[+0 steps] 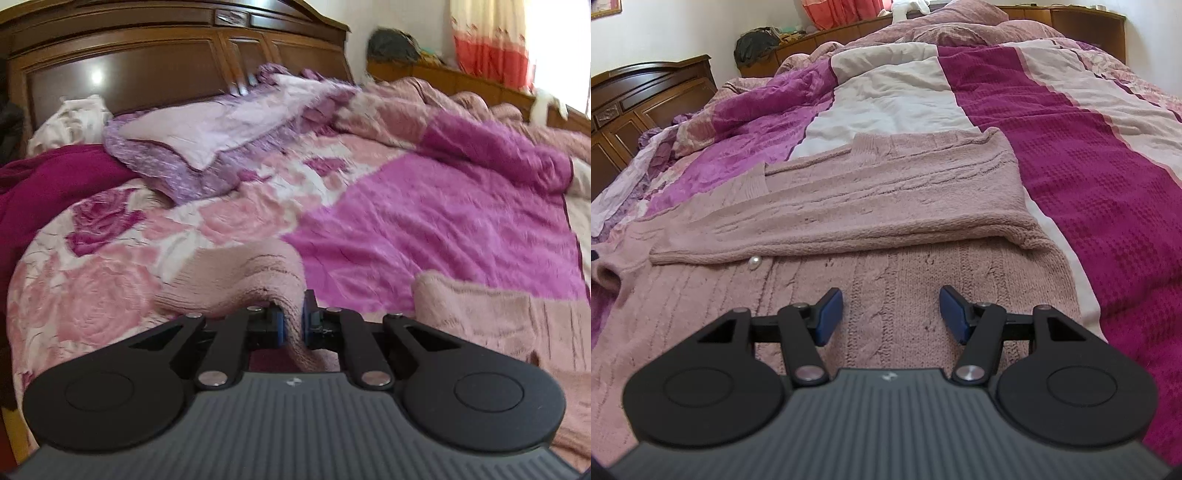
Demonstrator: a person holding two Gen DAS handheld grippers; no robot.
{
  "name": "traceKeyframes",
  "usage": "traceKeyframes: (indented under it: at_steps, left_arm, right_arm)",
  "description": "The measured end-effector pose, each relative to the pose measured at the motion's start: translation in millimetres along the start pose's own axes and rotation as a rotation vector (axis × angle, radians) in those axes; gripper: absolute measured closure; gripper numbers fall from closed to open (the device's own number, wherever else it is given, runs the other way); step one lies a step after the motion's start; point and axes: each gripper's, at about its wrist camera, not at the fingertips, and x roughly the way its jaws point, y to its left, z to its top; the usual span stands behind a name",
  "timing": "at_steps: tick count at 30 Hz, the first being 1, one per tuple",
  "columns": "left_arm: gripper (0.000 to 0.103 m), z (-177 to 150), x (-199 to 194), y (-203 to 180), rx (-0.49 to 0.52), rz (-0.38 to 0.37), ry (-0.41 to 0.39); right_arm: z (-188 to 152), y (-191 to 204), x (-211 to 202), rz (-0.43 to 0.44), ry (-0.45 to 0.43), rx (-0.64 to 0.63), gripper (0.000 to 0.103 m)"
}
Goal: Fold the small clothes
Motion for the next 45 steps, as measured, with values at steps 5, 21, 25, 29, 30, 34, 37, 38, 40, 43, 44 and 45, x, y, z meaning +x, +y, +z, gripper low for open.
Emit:
traceKeyframes:
  at_steps: [5,21,25,29,30,34,37,38,40,43,44,45]
  left_arm:
    - [0.093,3.5,-17.4,18.4,-0.031,0.047,-0.045]
    - [0.093,31.0,-46.6,44.3,-0.027,0.109,-0.171]
    - [0.093,41.5,-68.3,42.2,-0.046,0.075,-0.216]
    - [0.093,51.5,-95.4,30.0,-0.049,-0.012,-0.261]
    - [0.093,53.9,-101.1,25.3,-0.047,-0.039,-0.266]
    - [0.093,62.2,-125.5,-5.2,-0.022,-0.172,-0.271]
    - [0.093,64.9,-140.9,-36.1,0.0,-0.257,-0.283]
    - [0.093,64.7,-146.5,-46.3,0.004,-0.285,-0.286]
    - [0.093,63.8,-156.5,-69.7,0.004,-0.345,-0.284]
    - [0.093,61.9,-171.1,-107.0,0.005,-0.436,-0.27]
    - [0.093,60.1,-175.6,-118.4,0.011,-0.458,-0.269]
    - [0.093,57.6,-180.4,-131.3,0.02,-0.481,-0.269]
  right_arm:
    - [-1.2,-1.9,0.0,0.004,-0.005,0.006,0.043]
    - [-1.3,-4.4,-3.4,0.012,-0.008,0.025,0.044]
    - [-1.2,-6.8,-7.7,0.019,-0.011,0.042,0.044]
    - [-1.6,-9.4,-12.4,0.025,-0.014,0.056,0.043]
    - [-1.7,-9.8,-13.4,0.026,-0.016,0.058,0.043]
    - [-2.7,-11.9,-16.7,0.029,-0.02,0.071,0.043]
    - [-3.1,-13.6,-17.8,0.021,-0.015,0.077,0.043]
    - [-3.2,-14.3,-18.3,0.02,-0.016,0.08,0.043]
    - [-4.1,-16.5,-19.5,0.027,-0.019,0.09,0.043]
    - [-5.0,-21.8,-19.7,0.033,-0.022,0.114,0.043]
    - [-5.9,-23.0,-19.8,0.033,-0.021,0.122,0.043]
    - [-6.6,-24.2,-19.7,0.033,-0.02,0.13,0.043]
